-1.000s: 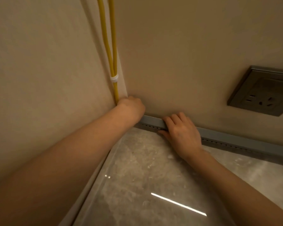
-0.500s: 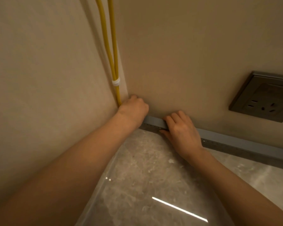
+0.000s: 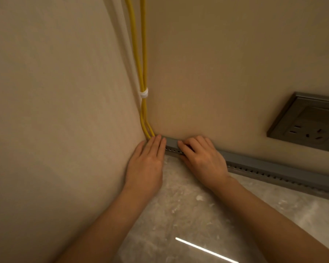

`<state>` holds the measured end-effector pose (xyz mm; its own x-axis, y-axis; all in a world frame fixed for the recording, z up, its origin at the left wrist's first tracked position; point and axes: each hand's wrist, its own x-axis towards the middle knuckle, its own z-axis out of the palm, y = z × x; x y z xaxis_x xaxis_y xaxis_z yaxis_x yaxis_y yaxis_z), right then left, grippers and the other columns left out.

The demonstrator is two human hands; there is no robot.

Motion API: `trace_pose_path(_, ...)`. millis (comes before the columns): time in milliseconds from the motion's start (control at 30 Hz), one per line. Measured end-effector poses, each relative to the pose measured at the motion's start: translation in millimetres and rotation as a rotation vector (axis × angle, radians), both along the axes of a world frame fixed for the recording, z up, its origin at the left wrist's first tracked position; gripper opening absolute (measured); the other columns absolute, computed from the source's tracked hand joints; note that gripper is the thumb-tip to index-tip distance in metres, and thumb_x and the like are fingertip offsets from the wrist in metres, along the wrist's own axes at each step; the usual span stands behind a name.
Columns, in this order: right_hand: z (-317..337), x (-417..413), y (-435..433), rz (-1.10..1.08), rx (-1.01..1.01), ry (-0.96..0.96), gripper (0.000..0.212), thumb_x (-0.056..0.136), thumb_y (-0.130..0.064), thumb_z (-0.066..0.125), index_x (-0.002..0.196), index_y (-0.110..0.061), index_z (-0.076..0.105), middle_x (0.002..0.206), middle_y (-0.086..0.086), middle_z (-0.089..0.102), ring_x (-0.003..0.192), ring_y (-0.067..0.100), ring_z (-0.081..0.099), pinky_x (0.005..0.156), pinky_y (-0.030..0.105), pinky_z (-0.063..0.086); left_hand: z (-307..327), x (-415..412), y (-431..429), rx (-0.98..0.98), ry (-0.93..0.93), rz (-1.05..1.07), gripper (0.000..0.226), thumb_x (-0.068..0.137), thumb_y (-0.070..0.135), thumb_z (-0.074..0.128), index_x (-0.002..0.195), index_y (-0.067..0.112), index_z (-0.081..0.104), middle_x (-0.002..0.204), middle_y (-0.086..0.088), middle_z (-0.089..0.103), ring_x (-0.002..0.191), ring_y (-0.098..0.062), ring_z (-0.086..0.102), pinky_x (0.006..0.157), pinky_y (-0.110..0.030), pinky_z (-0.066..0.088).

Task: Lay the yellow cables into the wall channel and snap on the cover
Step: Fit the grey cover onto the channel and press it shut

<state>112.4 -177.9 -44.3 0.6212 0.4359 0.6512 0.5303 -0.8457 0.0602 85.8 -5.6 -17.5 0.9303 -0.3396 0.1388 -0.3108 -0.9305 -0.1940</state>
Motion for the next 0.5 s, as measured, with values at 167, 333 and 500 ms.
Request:
trace_pose_path(167, -0.3, -2.1, 1.4, 0.018, 0.044, 0.008, 0.020, 0.081, -0.008, 0.071, 0.100, -0.002, 0.067, 0.083, 0.010, 0.064, 0.074, 0.029, 0.058, 0.071, 0.034, 0.040, 9.5, -7.8, -2.9, 0.270, -0.034, 0.033, 0.068, 0.094, 0.029, 0.023, 0.142, -0.005, -0.011, 0.156, -0.020, -0.003, 0.142, -0.036, -0.013, 0.102, -0.049, -0.028)
trace_pose_path(333, 2.0, -1.7, 4.5, 0.040, 0.013, 0.027, 0.025, 0.077, -0.006, 0.074, 0.100, -0.001, 0.067, 0.078, 0.009, 0.063, 0.071, 0.028, 0.057, 0.065, 0.035, 0.046, 19.2, -5.4, -9.6, 0.440, -0.029, 0.096, 0.072, 0.095, 0.036, 0.024, 0.141, -0.011, -0.006, 0.155, -0.023, 0.007, 0.143, -0.033, -0.006, 0.098, -0.060, -0.027)
trace_pose_path(500, 3.2, 2.4, 4.5, 0.043, 0.009, 0.025, 0.027, 0.073, -0.007, 0.077, 0.098, -0.001, 0.067, 0.076, 0.010, 0.060, 0.071, 0.027, 0.056, 0.066, 0.035, 0.045, 16.2, -0.4, -15.9, 0.420, -0.004, 0.121, 0.075, 0.094, 0.039, 0.028, 0.142, -0.009, -0.005, 0.155, -0.019, 0.007, 0.144, -0.030, -0.002, 0.100, -0.061, -0.024)
